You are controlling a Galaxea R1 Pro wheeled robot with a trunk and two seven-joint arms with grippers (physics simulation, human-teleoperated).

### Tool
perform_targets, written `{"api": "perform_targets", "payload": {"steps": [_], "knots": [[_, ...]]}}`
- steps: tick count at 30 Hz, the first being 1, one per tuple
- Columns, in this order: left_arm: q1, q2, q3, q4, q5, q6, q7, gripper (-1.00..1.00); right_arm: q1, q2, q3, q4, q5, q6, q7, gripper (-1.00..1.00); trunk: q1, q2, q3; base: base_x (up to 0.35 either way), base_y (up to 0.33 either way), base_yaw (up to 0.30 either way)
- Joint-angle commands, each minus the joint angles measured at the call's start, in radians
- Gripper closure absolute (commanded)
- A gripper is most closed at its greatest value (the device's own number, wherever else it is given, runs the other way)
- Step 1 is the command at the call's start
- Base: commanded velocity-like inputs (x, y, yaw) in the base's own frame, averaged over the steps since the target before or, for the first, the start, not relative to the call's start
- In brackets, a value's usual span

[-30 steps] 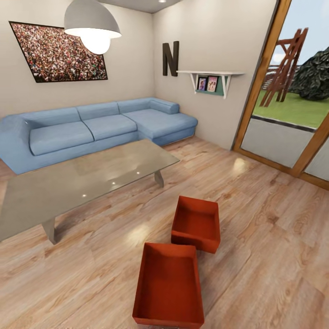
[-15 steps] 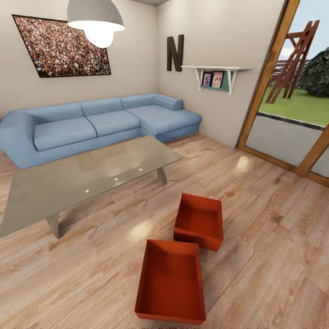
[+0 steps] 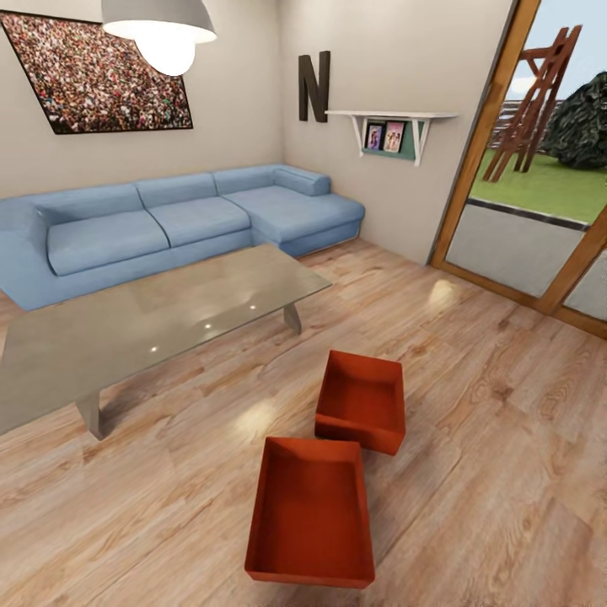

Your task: Move the two storage containers from the living room to the garage. In the garage, place one container on the floor and stack the other container on top of it (either order is fine).

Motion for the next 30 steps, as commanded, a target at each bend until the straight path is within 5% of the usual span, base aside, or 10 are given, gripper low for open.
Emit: {"api": "perform_targets", "payload": {"steps": [1,30], "knots": [[0.000,0.000,0.006,0.000,-0.001,-0.002,0.001,-1.00,-0.001,0.000,0.008,0.003,-0.010,-0.006,0.003,-1.00,0.000,0.000,-0.002,0.000,0.000,-0.087],[0.000,0.000,0.006,0.000,-0.001,-0.002,0.001,-1.00,-0.001,0.000,0.009,0.003,-0.009,-0.007,0.001,-1.00,0.000,0.000,-0.049,0.000,0.000,-0.019]]}}
